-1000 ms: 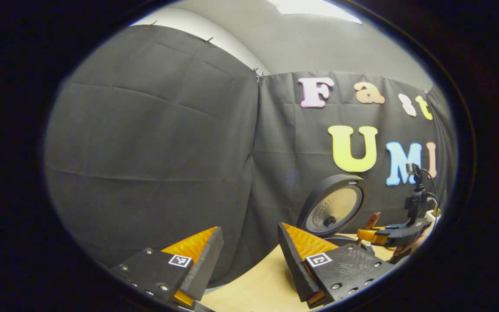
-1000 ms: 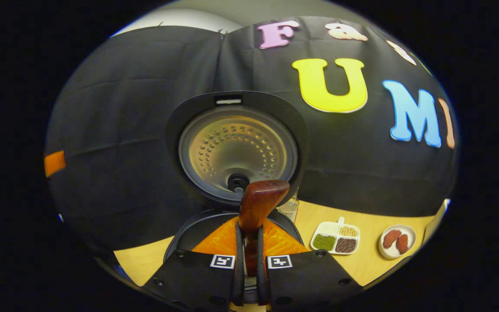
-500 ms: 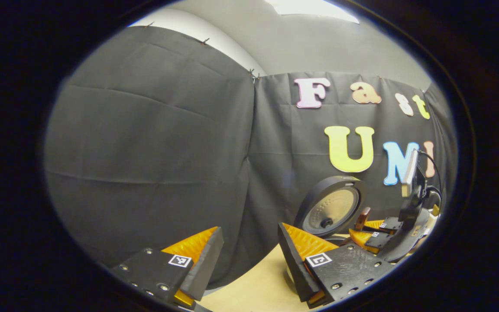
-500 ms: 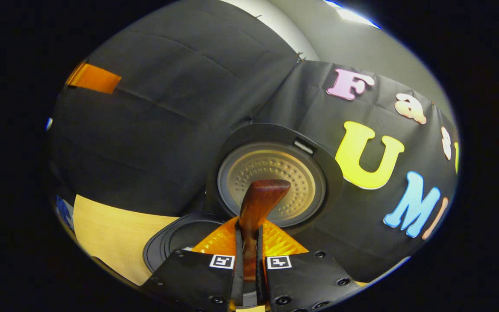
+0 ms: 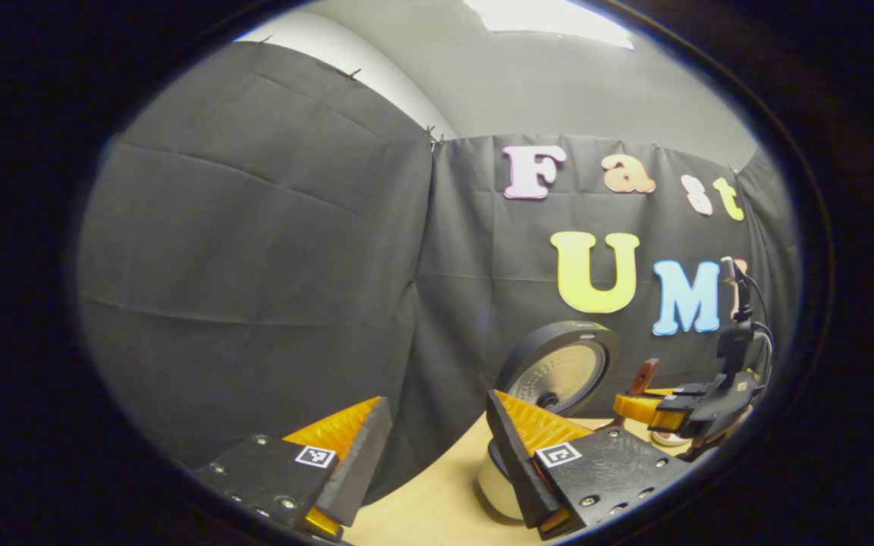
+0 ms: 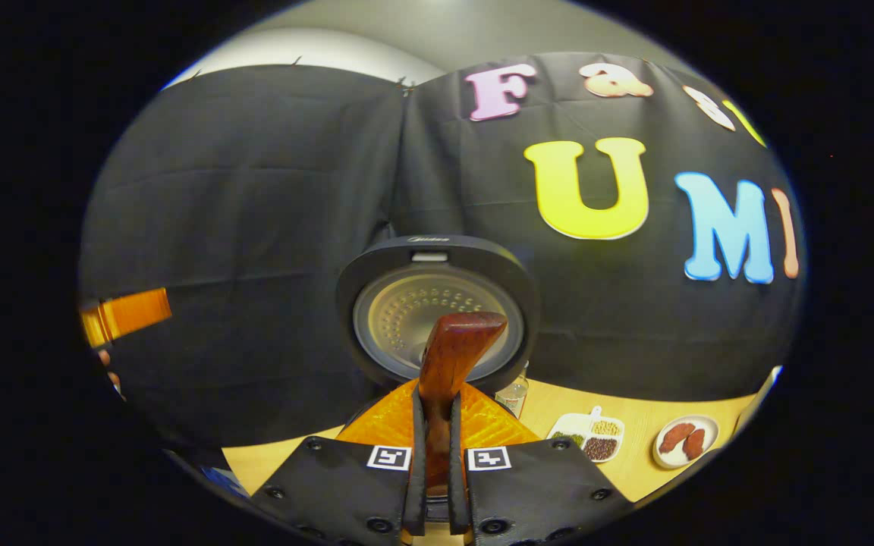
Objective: Close the left gripper, press the button to open the rice cooker; take a wooden spoon from the chopstick holder with the right hand, scoop a spoonful of rice and pour it into the rice cooker, then put the wooden spoon back into the chopstick holder.
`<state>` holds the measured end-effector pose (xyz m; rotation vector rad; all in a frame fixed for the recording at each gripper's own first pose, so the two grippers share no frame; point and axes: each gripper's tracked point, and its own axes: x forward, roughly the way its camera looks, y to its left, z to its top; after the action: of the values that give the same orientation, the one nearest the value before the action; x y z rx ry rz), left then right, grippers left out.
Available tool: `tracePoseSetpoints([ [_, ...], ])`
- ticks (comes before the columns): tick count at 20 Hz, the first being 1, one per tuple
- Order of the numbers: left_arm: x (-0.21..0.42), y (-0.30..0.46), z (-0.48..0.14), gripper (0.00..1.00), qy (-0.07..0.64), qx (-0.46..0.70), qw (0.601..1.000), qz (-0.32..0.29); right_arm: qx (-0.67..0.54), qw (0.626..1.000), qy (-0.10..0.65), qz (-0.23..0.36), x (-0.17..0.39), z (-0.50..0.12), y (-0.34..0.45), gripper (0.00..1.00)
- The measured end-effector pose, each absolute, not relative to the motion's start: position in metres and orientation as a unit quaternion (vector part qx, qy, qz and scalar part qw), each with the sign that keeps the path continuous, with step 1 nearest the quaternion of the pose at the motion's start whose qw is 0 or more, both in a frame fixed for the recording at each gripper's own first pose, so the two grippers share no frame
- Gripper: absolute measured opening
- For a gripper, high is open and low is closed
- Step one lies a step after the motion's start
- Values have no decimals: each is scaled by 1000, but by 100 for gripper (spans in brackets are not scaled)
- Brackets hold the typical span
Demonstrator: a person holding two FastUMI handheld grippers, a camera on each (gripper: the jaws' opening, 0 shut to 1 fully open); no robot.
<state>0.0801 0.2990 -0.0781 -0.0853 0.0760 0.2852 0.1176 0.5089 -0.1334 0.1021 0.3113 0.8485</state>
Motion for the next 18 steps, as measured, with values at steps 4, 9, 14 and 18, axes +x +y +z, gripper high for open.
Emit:
tracePoseSetpoints([
  [4, 92, 276, -69, 80, 29, -35, 992, 118, 121, 908, 164, 366, 131, -115, 462, 13],
  [9, 105, 242, -60, 80, 22, -38, 995, 89, 137, 928, 157, 309, 144, -107, 392, 13],
  [14, 112, 206, -50, 79, 15, -36, 997, 63, 145, 943, 156, 254, 152, -107, 318, 13],
  [18, 114, 174, -46, 80, 16, -36, 998, 39, 150, 954, 155, 207, 156, -111, 257, 13],
])
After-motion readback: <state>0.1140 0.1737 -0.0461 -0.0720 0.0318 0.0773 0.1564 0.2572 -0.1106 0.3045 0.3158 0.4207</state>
